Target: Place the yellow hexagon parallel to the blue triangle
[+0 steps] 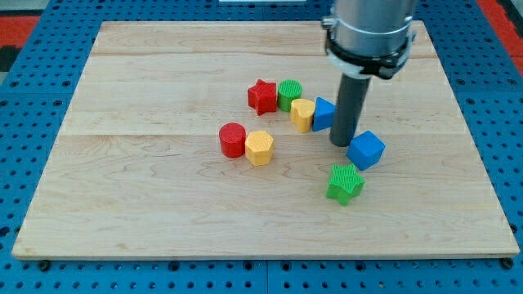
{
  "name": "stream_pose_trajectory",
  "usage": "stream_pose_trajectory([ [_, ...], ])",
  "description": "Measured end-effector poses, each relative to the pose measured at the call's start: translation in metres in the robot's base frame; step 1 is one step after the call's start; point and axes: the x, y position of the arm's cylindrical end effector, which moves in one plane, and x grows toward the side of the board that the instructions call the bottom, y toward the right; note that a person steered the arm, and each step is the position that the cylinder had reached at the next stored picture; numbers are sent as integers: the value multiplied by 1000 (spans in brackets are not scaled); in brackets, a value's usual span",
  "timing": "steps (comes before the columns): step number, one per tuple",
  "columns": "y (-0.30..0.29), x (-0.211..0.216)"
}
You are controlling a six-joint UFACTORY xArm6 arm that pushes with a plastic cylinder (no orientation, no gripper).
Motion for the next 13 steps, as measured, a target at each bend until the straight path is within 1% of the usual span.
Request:
stream_pose_trajectory([
  [1, 46, 6],
  [2, 73, 39],
  [3, 66, 44],
  [4, 69, 39],
  [5, 72, -9],
  [6, 66, -48],
  [7, 26, -68],
  [9, -60, -25],
  [10, -76, -21],
  [11, -106, 17],
  [12, -114, 39],
  [13, -114, 47],
])
